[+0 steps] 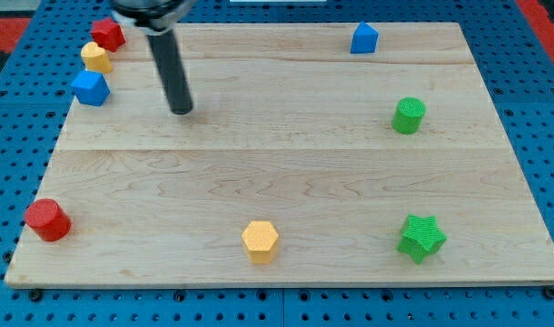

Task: Move blue triangle towards center

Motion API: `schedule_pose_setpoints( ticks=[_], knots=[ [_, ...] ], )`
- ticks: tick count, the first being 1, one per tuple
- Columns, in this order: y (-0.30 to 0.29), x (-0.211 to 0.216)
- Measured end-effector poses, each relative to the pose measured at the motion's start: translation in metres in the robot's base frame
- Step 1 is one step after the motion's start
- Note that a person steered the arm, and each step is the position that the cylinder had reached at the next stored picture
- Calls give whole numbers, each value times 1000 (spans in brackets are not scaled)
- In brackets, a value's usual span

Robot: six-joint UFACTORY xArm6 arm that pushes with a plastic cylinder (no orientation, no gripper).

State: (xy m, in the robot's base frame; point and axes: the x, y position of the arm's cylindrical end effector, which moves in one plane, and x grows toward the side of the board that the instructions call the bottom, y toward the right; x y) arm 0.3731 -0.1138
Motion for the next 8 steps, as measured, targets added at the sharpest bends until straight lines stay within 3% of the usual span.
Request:
schedule_pose_setpoints(
  ticks=[3, 4, 5, 6, 8],
  knots=[
    [188, -19],
    [279, -65],
    [352, -147],
    [353, -182],
    [164, -116]
  ],
)
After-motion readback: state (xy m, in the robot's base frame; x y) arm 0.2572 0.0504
